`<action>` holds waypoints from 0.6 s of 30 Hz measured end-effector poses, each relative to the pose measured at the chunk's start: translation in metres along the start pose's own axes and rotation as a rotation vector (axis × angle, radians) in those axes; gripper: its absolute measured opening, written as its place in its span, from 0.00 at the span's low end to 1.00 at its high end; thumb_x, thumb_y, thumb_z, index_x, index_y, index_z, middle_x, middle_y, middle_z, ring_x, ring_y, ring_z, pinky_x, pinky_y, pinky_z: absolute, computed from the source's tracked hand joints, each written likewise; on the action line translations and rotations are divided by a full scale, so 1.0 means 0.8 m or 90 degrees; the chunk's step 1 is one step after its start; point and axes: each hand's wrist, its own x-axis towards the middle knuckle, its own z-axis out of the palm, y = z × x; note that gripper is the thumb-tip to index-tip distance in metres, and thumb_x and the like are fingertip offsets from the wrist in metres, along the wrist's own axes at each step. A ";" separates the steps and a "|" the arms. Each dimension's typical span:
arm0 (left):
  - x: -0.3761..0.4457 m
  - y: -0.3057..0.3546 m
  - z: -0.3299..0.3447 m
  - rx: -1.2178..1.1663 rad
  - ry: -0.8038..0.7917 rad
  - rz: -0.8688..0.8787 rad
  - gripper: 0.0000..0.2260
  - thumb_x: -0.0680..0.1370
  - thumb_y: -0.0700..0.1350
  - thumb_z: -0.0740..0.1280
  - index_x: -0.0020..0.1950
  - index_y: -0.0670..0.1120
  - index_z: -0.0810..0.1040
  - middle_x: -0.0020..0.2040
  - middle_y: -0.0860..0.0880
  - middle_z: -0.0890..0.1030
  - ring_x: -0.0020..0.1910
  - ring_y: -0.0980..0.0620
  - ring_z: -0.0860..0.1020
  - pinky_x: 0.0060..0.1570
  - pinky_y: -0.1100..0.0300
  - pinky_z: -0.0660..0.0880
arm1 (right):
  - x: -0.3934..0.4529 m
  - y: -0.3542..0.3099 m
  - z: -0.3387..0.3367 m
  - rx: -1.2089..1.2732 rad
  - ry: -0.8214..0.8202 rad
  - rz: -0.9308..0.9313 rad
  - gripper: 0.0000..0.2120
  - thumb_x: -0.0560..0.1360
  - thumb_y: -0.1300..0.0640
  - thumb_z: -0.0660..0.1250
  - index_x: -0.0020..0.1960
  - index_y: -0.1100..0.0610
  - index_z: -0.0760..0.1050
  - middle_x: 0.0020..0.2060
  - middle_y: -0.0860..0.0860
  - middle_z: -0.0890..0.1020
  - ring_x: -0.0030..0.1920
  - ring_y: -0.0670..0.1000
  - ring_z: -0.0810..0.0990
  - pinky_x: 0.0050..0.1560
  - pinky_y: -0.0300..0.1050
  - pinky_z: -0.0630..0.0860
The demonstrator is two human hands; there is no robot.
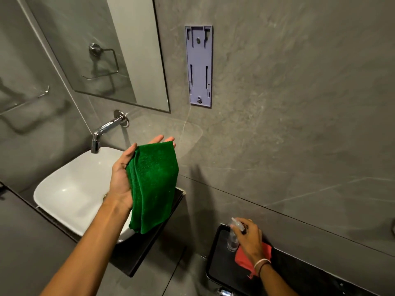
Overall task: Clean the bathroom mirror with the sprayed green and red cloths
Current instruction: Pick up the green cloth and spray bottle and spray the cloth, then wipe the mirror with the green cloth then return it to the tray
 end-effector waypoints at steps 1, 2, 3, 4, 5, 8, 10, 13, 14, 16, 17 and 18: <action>0.000 0.002 0.004 0.008 -0.009 0.002 0.30 0.80 0.55 0.56 0.80 0.43 0.60 0.81 0.43 0.61 0.81 0.46 0.59 0.81 0.48 0.43 | 0.000 -0.016 -0.003 -0.006 0.019 -0.009 0.12 0.72 0.61 0.78 0.55 0.61 0.85 0.53 0.57 0.85 0.58 0.61 0.84 0.64 0.62 0.79; 0.000 0.003 0.009 0.014 -0.018 0.002 0.30 0.81 0.55 0.55 0.80 0.43 0.59 0.82 0.43 0.59 0.81 0.46 0.56 0.81 0.48 0.41 | -0.002 -0.037 -0.006 -0.005 0.044 -0.040 0.12 0.72 0.61 0.79 0.54 0.60 0.85 0.52 0.57 0.85 0.57 0.60 0.84 0.64 0.62 0.79; -0.001 0.005 0.015 0.013 -0.036 -0.001 0.30 0.81 0.55 0.54 0.80 0.43 0.58 0.82 0.43 0.58 0.82 0.46 0.54 0.81 0.49 0.39 | -0.002 -0.065 -0.009 0.021 0.065 -0.087 0.10 0.71 0.61 0.79 0.52 0.58 0.85 0.50 0.55 0.86 0.55 0.59 0.85 0.62 0.60 0.80; -0.001 0.013 0.023 0.012 -0.058 0.001 0.30 0.81 0.55 0.53 0.81 0.43 0.56 0.83 0.43 0.56 0.82 0.46 0.52 0.81 0.50 0.39 | 0.000 -0.110 -0.012 0.077 0.070 -0.141 0.10 0.72 0.62 0.79 0.51 0.54 0.85 0.48 0.53 0.87 0.53 0.57 0.86 0.60 0.56 0.82; -0.001 0.020 0.033 0.019 -0.078 0.001 0.30 0.81 0.55 0.53 0.81 0.43 0.56 0.83 0.43 0.55 0.82 0.46 0.51 0.80 0.51 0.41 | 0.002 -0.158 -0.015 0.153 0.042 -0.182 0.11 0.73 0.62 0.78 0.52 0.50 0.85 0.46 0.50 0.88 0.50 0.54 0.86 0.57 0.48 0.83; 0.001 0.056 0.068 0.067 -0.126 0.029 0.30 0.80 0.56 0.55 0.80 0.44 0.59 0.82 0.42 0.58 0.81 0.45 0.54 0.79 0.50 0.49 | 0.001 -0.329 -0.032 0.257 -0.110 -0.376 0.12 0.75 0.55 0.75 0.57 0.46 0.84 0.47 0.46 0.88 0.47 0.43 0.85 0.50 0.33 0.79; 0.000 0.084 0.091 0.100 -0.150 0.059 0.29 0.80 0.56 0.55 0.79 0.45 0.61 0.81 0.41 0.61 0.81 0.43 0.57 0.80 0.46 0.49 | -0.007 -0.433 -0.045 0.201 -0.164 -0.504 0.15 0.72 0.46 0.75 0.59 0.45 0.84 0.48 0.46 0.88 0.46 0.44 0.83 0.49 0.38 0.80; -0.001 0.123 0.114 0.123 -0.140 0.131 0.28 0.80 0.56 0.55 0.78 0.46 0.64 0.79 0.41 0.65 0.79 0.40 0.61 0.81 0.42 0.52 | -0.017 -0.546 -0.055 0.123 -0.184 -0.610 0.14 0.71 0.44 0.76 0.54 0.48 0.86 0.46 0.45 0.88 0.46 0.50 0.84 0.48 0.49 0.79; -0.003 0.136 0.118 0.103 -0.158 0.156 0.28 0.80 0.56 0.57 0.78 0.46 0.65 0.79 0.41 0.67 0.78 0.40 0.64 0.80 0.43 0.56 | -0.016 -0.571 -0.054 0.108 -0.201 -0.632 0.10 0.71 0.46 0.76 0.50 0.48 0.87 0.44 0.44 0.88 0.43 0.48 0.84 0.45 0.48 0.78; -0.003 0.162 0.123 0.056 -0.205 0.192 0.30 0.80 0.61 0.58 0.77 0.45 0.66 0.75 0.39 0.72 0.74 0.41 0.71 0.76 0.45 0.64 | -0.015 -0.617 -0.051 0.109 -0.248 -0.658 0.03 0.72 0.48 0.77 0.46 0.45 0.86 0.39 0.42 0.87 0.37 0.40 0.81 0.41 0.40 0.77; -0.003 0.178 0.124 0.020 -0.228 0.207 0.33 0.79 0.64 0.58 0.76 0.43 0.68 0.73 0.38 0.74 0.72 0.40 0.73 0.74 0.45 0.66 | -0.014 -0.643 -0.048 0.125 -0.268 -0.668 0.03 0.72 0.48 0.77 0.44 0.45 0.87 0.37 0.42 0.87 0.36 0.39 0.81 0.39 0.39 0.78; -0.004 0.185 0.124 -0.025 -0.241 0.209 0.35 0.79 0.66 0.58 0.75 0.41 0.70 0.71 0.37 0.76 0.70 0.40 0.75 0.74 0.45 0.66 | -0.011 -0.664 -0.045 0.144 -0.275 -0.667 0.03 0.72 0.48 0.77 0.43 0.47 0.87 0.36 0.43 0.86 0.35 0.39 0.81 0.38 0.39 0.79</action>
